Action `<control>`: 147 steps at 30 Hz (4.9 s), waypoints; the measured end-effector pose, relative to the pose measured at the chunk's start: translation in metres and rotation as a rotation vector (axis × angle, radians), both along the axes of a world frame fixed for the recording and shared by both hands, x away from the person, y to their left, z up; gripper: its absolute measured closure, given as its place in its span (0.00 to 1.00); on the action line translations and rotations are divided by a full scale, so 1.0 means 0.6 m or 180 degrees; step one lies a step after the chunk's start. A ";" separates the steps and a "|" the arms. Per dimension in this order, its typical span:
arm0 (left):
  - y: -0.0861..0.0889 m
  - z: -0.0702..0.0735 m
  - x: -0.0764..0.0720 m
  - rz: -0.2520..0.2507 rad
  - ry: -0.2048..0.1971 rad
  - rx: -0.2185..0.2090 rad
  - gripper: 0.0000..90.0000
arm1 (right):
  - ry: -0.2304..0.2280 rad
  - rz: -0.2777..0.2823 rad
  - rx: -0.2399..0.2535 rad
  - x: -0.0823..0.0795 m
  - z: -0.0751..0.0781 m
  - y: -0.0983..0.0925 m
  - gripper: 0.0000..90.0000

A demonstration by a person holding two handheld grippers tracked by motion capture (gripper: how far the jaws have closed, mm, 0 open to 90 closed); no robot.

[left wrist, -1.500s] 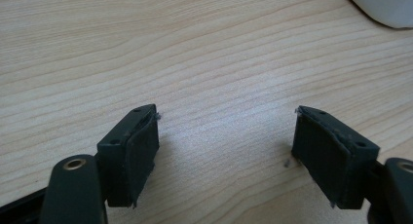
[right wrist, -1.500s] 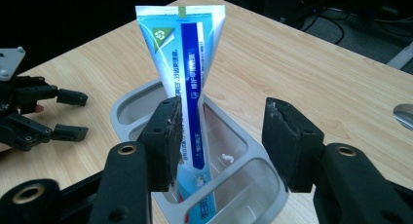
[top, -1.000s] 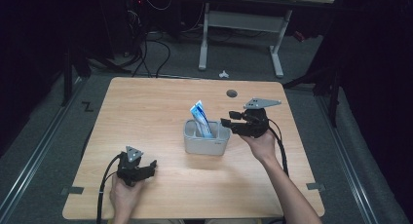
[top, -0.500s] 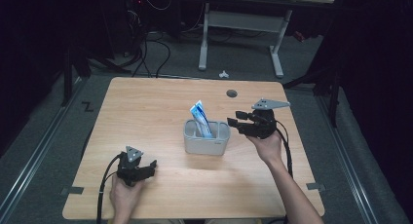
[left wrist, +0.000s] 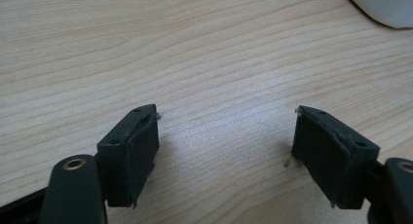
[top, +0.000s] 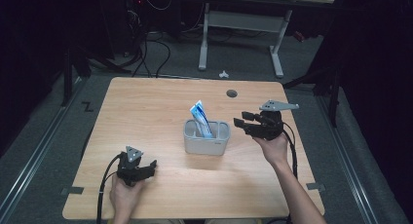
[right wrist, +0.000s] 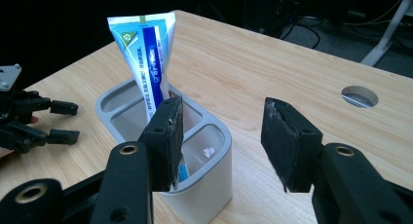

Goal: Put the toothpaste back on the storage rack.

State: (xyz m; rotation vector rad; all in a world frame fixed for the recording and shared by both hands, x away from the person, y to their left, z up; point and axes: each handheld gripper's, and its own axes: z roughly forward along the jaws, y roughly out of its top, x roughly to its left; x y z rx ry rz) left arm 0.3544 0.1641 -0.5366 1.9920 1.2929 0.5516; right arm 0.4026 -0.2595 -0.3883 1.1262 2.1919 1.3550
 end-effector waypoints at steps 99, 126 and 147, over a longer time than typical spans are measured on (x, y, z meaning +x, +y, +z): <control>0.000 0.000 0.000 0.0005 -0.0006 0.0001 0.28 | 0.0186 -0.0440 0.0255 -0.076 -0.091 -0.107 0.57; 0.000 0.000 0.000 0.0006 -0.0006 0.0003 0.28 | 0.0346 -0.0540 0.0176 -0.084 -0.136 -0.113 0.57; 0.000 0.000 0.000 0.0006 -0.0006 0.0003 0.28 | 0.0404 -0.0601 -0.0018 -0.077 -0.169 -0.102 0.57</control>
